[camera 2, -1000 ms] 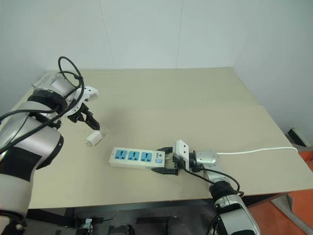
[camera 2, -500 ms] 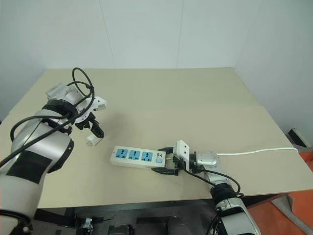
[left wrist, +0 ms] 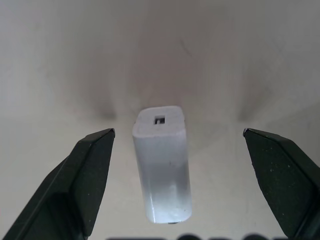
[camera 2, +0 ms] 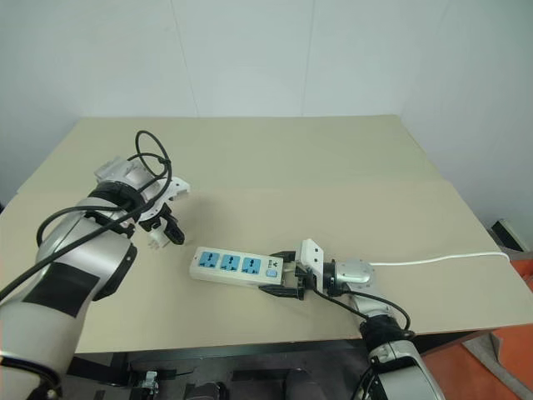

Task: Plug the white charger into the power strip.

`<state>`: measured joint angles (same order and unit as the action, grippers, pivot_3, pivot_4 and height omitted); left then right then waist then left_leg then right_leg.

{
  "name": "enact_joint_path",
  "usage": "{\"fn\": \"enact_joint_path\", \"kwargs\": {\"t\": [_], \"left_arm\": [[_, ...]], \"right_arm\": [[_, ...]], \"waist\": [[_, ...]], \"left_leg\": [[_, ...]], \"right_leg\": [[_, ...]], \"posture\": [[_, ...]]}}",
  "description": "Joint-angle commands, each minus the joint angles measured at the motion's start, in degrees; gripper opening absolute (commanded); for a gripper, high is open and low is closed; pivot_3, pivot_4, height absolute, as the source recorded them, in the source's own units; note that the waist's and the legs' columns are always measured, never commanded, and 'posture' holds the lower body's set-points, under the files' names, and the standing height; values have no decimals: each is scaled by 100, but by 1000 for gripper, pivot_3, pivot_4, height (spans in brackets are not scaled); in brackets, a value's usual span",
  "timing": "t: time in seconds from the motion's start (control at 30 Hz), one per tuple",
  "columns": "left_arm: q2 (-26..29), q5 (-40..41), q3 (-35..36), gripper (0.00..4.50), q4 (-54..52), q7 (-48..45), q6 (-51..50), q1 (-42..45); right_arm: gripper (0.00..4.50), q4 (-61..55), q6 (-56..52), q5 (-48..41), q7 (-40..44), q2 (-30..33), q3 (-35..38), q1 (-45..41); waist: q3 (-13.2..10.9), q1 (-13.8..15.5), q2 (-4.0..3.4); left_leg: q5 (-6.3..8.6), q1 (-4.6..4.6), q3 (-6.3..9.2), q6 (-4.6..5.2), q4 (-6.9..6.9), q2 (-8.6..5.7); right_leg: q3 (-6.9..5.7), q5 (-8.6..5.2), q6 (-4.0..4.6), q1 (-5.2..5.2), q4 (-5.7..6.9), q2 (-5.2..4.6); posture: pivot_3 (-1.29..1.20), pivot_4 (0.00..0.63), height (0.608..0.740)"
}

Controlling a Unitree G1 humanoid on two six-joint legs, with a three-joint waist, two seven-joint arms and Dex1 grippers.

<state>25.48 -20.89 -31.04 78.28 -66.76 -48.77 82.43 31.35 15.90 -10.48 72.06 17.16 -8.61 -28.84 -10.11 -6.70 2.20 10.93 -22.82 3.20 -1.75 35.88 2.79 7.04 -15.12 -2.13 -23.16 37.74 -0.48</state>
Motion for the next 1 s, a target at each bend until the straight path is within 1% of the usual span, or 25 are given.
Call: {"fn": "enact_joint_path", "kwargs": {"t": [0.03,0.23,0.33,0.4,0.63,0.67,0.77,0.8,0.83,0.93,1.0], "left_arm": [[9,-92,153,4500,0,156,22,45],[-37,-135,247,4500,3,281,34,16],[-38,-154,300,3941,3,353,36,-2],[-37,-169,338,3419,2,380,48,-14],[-30,-195,484,1161,-5,484,72,-74],[-29,-196,498,1013,-7,495,77,-75],[16,-168,575,1016,-49,431,185,-18],[55,-59,727,1016,-98,514,266,39],[116,103,942,1016,-173,609,418,116],[329,809,1902,1016,-469,1117,1139,257],[446,1323,2547,1016,-687,1295,1726,228]], "right_arm": [[3419,-95,-122,-19,-15,-31,-93,152],[3419,-183,-180,-21,-63,-36,-91,212],[3419,-228,-201,-27,-86,-18,-89,251],[3419,-261,-218,-32,-93,-8,-91,273],[3419,-305,-260,-33,-100,3,-100,291],[3419,-308,-263,-33,-103,3,-100,292],[3419,-313,-264,-31,-99,5,-105,298],[3419,-317,-267,-34,-98,5,-105,300],[3419,-321,-268,-37,-95,4,-105,303],[3419,-346,-280,-52,-63,17,-112,318],[3419,-343,-283,-58,-44,25,-117,315]], "waist": [[0,0,0],[0,0,0],[0,-1,0],[0,2,0],[0,6,0],[0,7,0],[0,12,0],[0,15,0],[0,16,0],[0,26,0],[0,41,0]], "left_leg": [[0,0,0,0,0,0],[0,1,0,0,0,0],[0,1,0,0,0,0],[0,1,0,0,0,-1],[0,1,0,0,0,-1],[0,1,1,0,0,-1],[0,2,1,0,0,-1],[0,2,1,0,1,-1],[0,2,1,0,1,-1],[0,2,1,0,1,0],[0,1,2,0,1,2]], "right_leg": [[0,0,0,0,1,0],[-1,0,0,0,2,0],[0,0,0,0,2,0],[0,0,0,0,2,0],[0,0,0,0,2,0],[-1,0,0,0,2,0],[-1,0,0,0,4,0],[-1,0,0,0,4,0],[-1,0,0,0,5,0],[-1,0,0,-1,7,-1],[-3,1,1,-3,7,-4]], "posture": [[0,150,740],[0,150,740],[0,150,740],[0,150,740],[0,150,740],[0,150,740],[0,150,740],[0,150,740],[0,150,740],[0,150,740],[0,150,740]]}}
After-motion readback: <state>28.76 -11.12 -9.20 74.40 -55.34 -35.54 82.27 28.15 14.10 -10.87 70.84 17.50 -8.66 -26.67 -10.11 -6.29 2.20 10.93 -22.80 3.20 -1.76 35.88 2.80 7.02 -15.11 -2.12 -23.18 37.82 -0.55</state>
